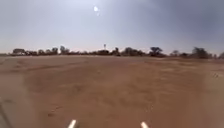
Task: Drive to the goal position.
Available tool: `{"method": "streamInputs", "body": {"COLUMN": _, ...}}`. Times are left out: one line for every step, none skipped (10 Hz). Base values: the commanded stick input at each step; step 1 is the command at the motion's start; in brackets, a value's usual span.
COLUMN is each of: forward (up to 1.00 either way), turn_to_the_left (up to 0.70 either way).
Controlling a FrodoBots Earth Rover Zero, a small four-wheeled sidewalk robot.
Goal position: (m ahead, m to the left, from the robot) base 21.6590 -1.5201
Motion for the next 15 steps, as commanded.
{"method": "streamInputs", "body": {"forward": 0.70, "turn_to_the_left": 0.00}}
{"method": "streamInputs", "body": {"forward": 0.70, "turn_to_the_left": 0.00}}
{"method": "streamInputs", "body": {"forward": 0.70, "turn_to_the_left": 0.00}}
{"method": "streamInputs", "body": {"forward": 0.70, "turn_to_the_left": 0.00}}
{"method": "streamInputs", "body": {"forward": 0.70, "turn_to_the_left": 0.00}}
{"method": "streamInputs", "body": {"forward": 0.70, "turn_to_the_left": 0.00}}
{"method": "streamInputs", "body": {"forward": 0.70, "turn_to_the_left": 0.00}}
{"method": "streamInputs", "body": {"forward": 0.70, "turn_to_the_left": 0.00}}
{"method": "streamInputs", "body": {"forward": 0.70, "turn_to_the_left": 0.00}}
{"method": "streamInputs", "body": {"forward": 0.70, "turn_to_the_left": 0.00}}
{"method": "streamInputs", "body": {"forward": 0.70, "turn_to_the_left": 0.00}}
{"method": "streamInputs", "body": {"forward": 0.70, "turn_to_the_left": 0.00}}
{"method": "streamInputs", "body": {"forward": 0.70, "turn_to_the_left": 0.00}}
{"method": "streamInputs", "body": {"forward": 0.70, "turn_to_the_left": 0.00}}
{"method": "streamInputs", "body": {"forward": 0.70, "turn_to_the_left": 0.00}}
